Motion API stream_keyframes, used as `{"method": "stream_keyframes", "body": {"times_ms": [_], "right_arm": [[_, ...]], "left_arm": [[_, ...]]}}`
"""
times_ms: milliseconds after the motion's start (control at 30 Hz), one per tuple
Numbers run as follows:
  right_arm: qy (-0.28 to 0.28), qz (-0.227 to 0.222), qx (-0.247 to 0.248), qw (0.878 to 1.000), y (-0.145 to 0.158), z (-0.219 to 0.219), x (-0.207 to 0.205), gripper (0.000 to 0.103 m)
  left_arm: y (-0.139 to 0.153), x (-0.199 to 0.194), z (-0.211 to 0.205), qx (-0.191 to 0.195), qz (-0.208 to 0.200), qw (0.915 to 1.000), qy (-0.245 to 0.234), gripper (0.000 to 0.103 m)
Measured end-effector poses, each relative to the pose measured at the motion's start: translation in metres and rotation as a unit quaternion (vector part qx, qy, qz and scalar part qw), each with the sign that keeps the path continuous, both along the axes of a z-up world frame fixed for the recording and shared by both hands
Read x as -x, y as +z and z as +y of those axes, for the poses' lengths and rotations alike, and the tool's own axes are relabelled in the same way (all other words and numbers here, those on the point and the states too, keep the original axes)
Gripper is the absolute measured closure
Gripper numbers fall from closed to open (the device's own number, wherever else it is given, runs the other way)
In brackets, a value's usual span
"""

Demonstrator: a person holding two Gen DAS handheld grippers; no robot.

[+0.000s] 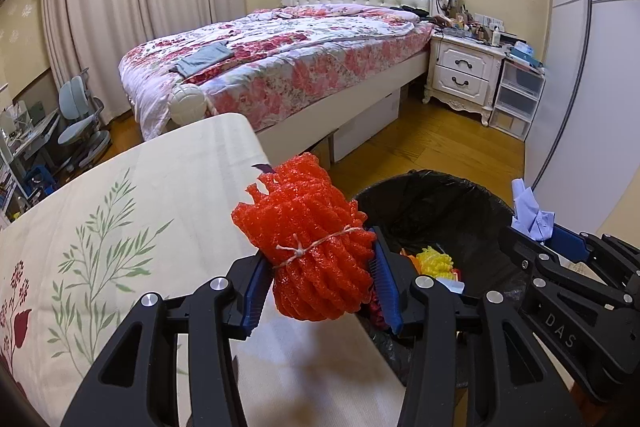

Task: Collect trash

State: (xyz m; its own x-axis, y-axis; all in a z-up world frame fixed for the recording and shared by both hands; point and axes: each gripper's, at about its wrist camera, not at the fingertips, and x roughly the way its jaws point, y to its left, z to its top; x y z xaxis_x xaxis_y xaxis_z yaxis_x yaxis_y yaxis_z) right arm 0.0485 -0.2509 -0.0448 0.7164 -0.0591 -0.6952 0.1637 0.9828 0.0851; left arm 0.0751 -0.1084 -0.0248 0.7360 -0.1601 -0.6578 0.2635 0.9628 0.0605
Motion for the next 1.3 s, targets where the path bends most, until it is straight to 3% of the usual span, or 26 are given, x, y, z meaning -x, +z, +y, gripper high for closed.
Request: {"method": "stream_keyframes", "body": {"times_ms": [200, 300, 400, 567, 967, 1300], "right_arm": [[-0.011, 0.003, -0.007, 1.0, -0.005, -0.009, -0.004, 0.065], [-0.015, 0.002, -0.004, 1.0, -0.006, -0.014, -0.005, 0.065], [-0.022, -0.003, -0.001, 1.0, -0.004, -0.016, -0.006, 0.049], [-0.03, -0.006, 0.008, 0.999, -0.001, -0.018, -0.002, 0.044], [-0.044, -0.028, 0.031, 0.998, 0.016, -0.007, 0.027, 0.024], [-0.039, -0.046, 0.042, 0.997, 0.027, 0.015, 0.057, 0.019]], "left_arm": [[-0.007, -0.007, -0.012, -0.007, 0.004, 0.9999, -0.006, 0.055], [-0.008, -0.008, -0.015, -0.008, 0.006, 0.9999, -0.007, 0.047], [-0.006, -0.009, -0.013, -0.005, 0.001, 1.0, -0.004, 0.034], [-0.003, -0.007, -0.01, -0.004, -0.006, 1.0, 0.005, 0.024], [0.011, 0.016, 0.013, 0.011, -0.019, 0.9996, 0.019, 0.018], [0.024, 0.049, 0.044, 0.017, -0.033, 0.9983, 0.045, 0.014]]}}
